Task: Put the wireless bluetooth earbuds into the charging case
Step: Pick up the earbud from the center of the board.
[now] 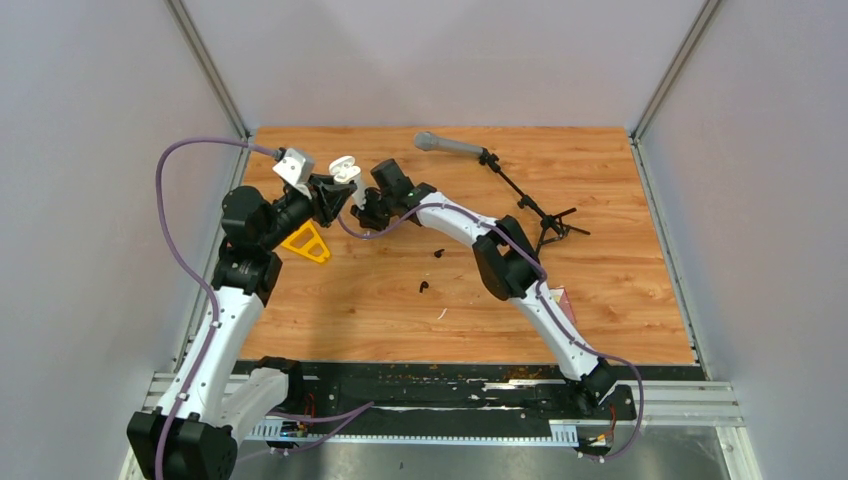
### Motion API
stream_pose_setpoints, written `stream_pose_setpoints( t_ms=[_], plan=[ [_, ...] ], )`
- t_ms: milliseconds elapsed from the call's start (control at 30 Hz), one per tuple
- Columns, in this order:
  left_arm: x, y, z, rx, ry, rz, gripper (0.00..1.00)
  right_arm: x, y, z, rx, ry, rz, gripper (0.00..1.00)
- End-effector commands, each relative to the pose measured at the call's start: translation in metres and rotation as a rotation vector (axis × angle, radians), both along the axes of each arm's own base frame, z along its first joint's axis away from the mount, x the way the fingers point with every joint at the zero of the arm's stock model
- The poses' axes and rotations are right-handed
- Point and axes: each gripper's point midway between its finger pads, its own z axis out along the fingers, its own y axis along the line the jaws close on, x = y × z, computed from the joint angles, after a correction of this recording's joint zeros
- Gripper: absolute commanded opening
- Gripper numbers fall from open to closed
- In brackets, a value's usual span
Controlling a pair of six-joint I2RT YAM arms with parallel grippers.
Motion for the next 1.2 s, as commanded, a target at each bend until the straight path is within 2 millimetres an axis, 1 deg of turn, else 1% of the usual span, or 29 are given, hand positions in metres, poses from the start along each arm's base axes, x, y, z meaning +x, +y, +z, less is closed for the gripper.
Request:
stream_pose_setpoints(
  t_ms=[0, 100, 233, 367, 433, 600, 733, 867, 933, 1000, 1100, 1167],
  plan=[
    [-0.002, -0.001, 0.018, -0.024, -0.058, -0.013, 0.0, -0.02, -0.013, 0.003, -0.082, 0.03, 0.043, 0.22],
    [-0.001, -0.002, 0.017, -0.036, -0.06, -0.016, 0.01, -0.036, -0.025, 0.004, -0.116, 0.06, 0.056, 0.22],
    [0.0, -0.004, 0.015, -0.053, -0.058, -0.022, 0.01, -0.054, -0.033, 0.008, -0.139, 0.087, 0.069, 0.21],
    [0.001, -0.005, 0.012, -0.069, -0.051, -0.027, 0.01, -0.065, -0.028, 0.01, -0.138, 0.111, 0.075, 0.21],
    [0.001, -0.006, 0.011, -0.073, -0.047, -0.03, 0.01, -0.066, -0.024, 0.01, -0.129, 0.118, 0.064, 0.22],
    [0.001, -0.006, 0.008, -0.071, -0.04, -0.032, 0.01, -0.065, -0.014, 0.004, -0.124, 0.11, 0.057, 0.26],
    [0.0, -0.005, 0.004, -0.066, -0.031, -0.027, 0.01, -0.058, -0.013, 0.0, -0.132, 0.093, 0.039, 0.28],
    [0.0, -0.004, 0.002, -0.063, -0.024, -0.024, 0.01, -0.058, -0.014, -0.001, -0.139, 0.09, 0.039, 0.29],
    [0.0, -0.004, 0.001, -0.057, -0.021, -0.024, 0.01, -0.06, -0.013, 0.011, -0.133, 0.091, 0.047, 0.29],
    [0.0, -0.004, 0.001, -0.053, -0.022, -0.022, 0.01, -0.065, -0.017, 0.029, -0.117, 0.089, 0.069, 0.29],
    [0.0, -0.004, 0.0, -0.055, -0.023, -0.025, 0.01, -0.073, -0.024, 0.055, -0.084, 0.095, 0.093, 0.32],
    [0.001, -0.005, -0.002, -0.062, -0.017, -0.028, 0.01, -0.073, -0.029, 0.066, -0.063, 0.096, 0.097, 0.33]
  ],
)
